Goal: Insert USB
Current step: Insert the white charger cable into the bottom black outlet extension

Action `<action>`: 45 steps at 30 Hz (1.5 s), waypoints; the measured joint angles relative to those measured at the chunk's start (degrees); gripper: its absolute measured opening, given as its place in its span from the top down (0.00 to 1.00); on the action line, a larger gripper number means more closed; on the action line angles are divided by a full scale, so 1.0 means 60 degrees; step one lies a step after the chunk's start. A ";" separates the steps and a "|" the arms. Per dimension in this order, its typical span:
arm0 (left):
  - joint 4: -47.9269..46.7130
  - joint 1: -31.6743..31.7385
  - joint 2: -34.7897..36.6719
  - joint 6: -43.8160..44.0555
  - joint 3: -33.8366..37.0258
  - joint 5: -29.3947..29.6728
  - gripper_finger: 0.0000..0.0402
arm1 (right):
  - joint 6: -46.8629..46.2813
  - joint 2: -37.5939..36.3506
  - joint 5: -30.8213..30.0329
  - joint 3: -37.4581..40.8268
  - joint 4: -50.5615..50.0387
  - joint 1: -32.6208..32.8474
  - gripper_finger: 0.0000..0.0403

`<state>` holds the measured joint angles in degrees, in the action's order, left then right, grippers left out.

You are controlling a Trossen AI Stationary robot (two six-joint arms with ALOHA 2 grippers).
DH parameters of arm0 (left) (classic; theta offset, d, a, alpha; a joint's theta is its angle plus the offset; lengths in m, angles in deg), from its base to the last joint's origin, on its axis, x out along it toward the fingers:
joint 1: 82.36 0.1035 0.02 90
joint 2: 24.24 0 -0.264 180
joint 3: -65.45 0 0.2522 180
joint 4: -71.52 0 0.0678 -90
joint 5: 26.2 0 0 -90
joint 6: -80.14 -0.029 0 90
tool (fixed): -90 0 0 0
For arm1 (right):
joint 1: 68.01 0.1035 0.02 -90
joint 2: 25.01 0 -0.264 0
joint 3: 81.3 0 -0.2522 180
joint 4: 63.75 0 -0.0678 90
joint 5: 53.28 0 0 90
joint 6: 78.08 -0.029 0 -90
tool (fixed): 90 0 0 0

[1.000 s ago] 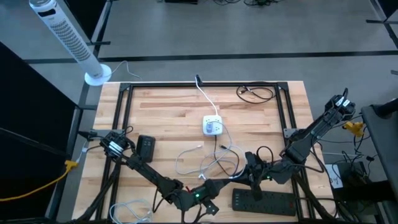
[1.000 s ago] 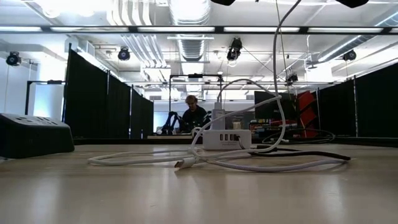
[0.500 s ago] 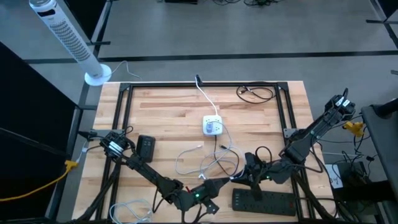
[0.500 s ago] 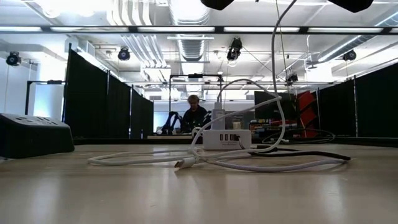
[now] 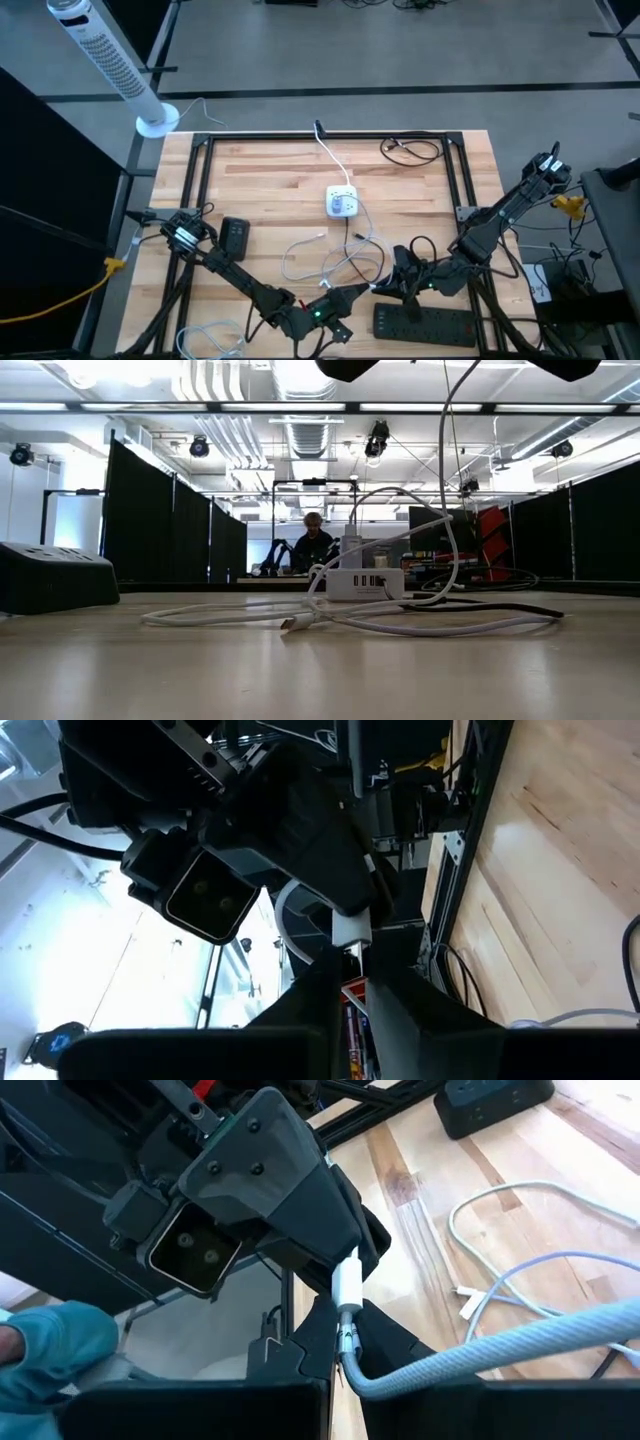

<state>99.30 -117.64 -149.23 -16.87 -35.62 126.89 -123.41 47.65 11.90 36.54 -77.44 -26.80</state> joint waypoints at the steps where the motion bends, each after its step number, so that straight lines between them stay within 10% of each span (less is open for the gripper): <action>1: -0.0021 0.0000 0.0000 0.0010 0.0000 0.0000 0.93 | 0.0097 0.0000 -0.0004 0.0000 -0.0004 0.0000 0.98; 7: -0.0141 0.0000 0.0015 0.0837 0.0000 0.0040 0.94 | 0.1144 0.0004 -0.0066 0.0004 -0.0025 0.0000 0.94; 18: -0.0404 -0.0004 0.0022 0.3272 -0.0011 0.1108 1.00 | 0.3468 0.0007 -0.0110 0.0007 -0.0755 0.0094 0.52; 26: -0.1517 0.0349 0.0053 0.6251 -0.0011 0.0750 1.00 | 0.4998 0.0111 -0.0247 0.0007 -0.1159 0.1188 0.48; 38: -0.3176 0.0601 0.0847 1.0429 -0.0004 -0.2887 1.00 | 0.8458 0.1449 -0.5809 -0.0015 0.1335 0.3097 0.59; 45: -0.3547 0.0597 0.0984 1.1056 0.0000 -0.3271 1.00 | 0.9711 0.1667 -0.6229 -0.0053 0.2141 0.2899 0.56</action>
<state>78.01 -114.06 -143.33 49.47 -35.62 107.26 -65.15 57.66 -25.47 36.22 -64.59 -9.41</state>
